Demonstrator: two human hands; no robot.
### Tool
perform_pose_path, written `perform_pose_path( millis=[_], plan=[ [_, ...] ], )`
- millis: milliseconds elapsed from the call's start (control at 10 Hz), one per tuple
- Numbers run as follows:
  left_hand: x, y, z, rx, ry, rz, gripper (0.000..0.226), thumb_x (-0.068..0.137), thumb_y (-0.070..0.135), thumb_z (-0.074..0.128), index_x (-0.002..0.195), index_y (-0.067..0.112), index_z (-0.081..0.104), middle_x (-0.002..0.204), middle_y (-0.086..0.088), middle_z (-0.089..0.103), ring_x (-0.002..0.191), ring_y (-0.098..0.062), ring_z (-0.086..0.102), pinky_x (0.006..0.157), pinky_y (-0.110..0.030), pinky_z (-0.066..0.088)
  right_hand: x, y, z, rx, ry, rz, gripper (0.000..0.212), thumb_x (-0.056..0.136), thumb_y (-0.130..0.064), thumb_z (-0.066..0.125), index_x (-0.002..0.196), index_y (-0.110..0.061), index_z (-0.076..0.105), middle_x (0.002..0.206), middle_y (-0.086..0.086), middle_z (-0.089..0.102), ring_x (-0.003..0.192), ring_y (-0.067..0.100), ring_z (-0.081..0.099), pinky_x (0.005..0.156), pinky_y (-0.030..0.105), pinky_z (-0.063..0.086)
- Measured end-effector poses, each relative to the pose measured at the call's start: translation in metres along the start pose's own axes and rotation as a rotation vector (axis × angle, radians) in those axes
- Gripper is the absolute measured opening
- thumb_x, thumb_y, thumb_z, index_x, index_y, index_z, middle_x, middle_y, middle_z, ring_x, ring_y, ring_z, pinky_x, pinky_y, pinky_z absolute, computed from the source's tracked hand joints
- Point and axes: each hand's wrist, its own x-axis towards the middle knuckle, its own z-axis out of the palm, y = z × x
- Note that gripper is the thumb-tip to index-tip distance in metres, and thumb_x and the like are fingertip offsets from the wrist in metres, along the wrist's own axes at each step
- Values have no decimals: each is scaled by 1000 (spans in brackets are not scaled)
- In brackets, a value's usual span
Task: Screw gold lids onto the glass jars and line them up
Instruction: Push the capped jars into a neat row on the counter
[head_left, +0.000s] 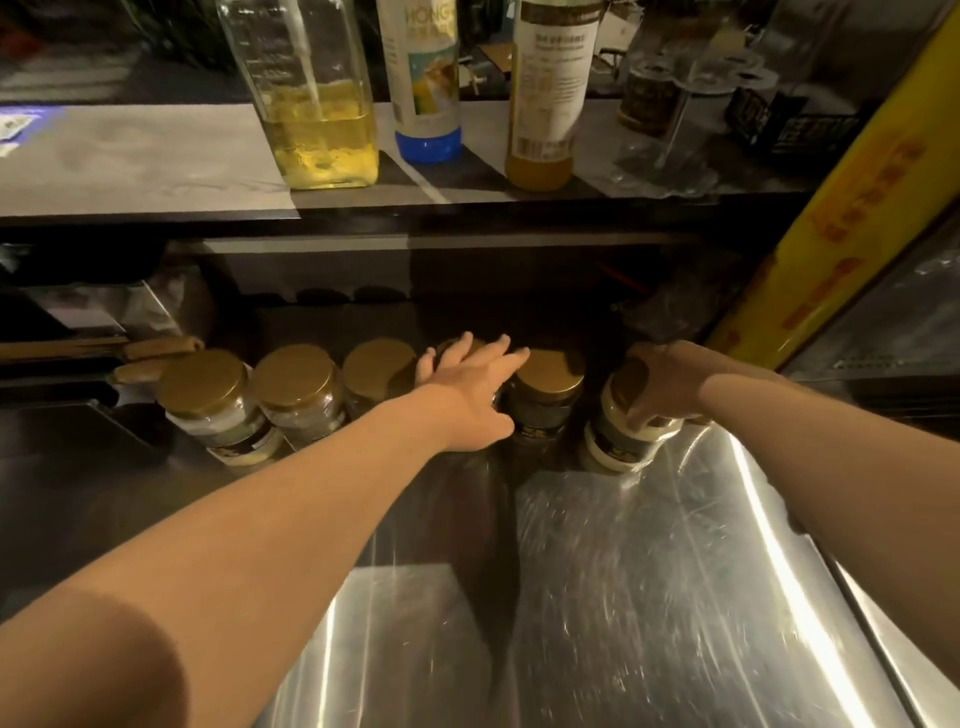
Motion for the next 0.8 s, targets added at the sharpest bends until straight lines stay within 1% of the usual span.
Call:
perform_pose_path(
  millis=[100,200,300,400,500,600,700,800],
  plan=[
    [5,7,5,13,-28,3,95,102,31,68,174,49,8,185,17,-6,170,-26,-16,131,-61,-13,7,1,-4,8,22,-34,86,73,-46,88,148,-28,50,119,5,63,102,28,64,74,35,56],
    [6,12,8,13,-37,-16,93,103,31,67,175,47,11,185,16,-7,170,-28,-17,131,-65,-14,15,3,-8,6,12,-70,93,74,-42,90,154,-28,45,130,9,62,113,32,62,89,43,59],
    [6,14,8,10,-29,-29,90,104,30,67,175,46,15,185,16,-5,170,-28,-17,130,-65,-15,21,1,-10,9,20,-114,98,74,-40,91,157,-30,41,135,9,61,117,33,60,92,45,58],
    [6,15,8,6,-18,-25,88,104,30,67,175,45,18,186,16,-2,170,-28,-17,129,-65,-16,29,0,-8,8,32,-147,98,74,-40,91,157,-31,40,135,7,60,113,30,59,82,37,53],
    [5,13,10,-8,-12,-29,89,102,29,68,174,46,19,185,17,0,170,-25,-17,130,-65,-17,33,-3,-7,-11,44,-176,96,73,-39,90,156,-30,42,131,6,60,107,27,56,80,36,52],
    [3,14,9,-17,-16,-31,90,101,28,68,174,46,19,185,17,1,170,-23,-18,130,-63,-19,32,-5,-10,-27,37,-175,97,74,-36,90,157,-26,40,134,10,58,112,31,58,90,41,56],
    [3,14,7,-40,-30,-27,88,102,27,68,174,45,20,185,16,1,170,-24,-18,131,-64,-18,36,-6,-7,-59,-5,-160,108,79,-36,89,165,-23,25,146,14,54,126,36,57,101,45,54],
    [-2,14,4,-85,42,-17,85,102,27,70,173,45,26,185,16,0,170,-22,-17,133,-63,-13,29,-9,-1,21,8,-148,110,85,-40,84,168,-24,14,157,14,49,135,37,54,106,44,53]
  ],
)
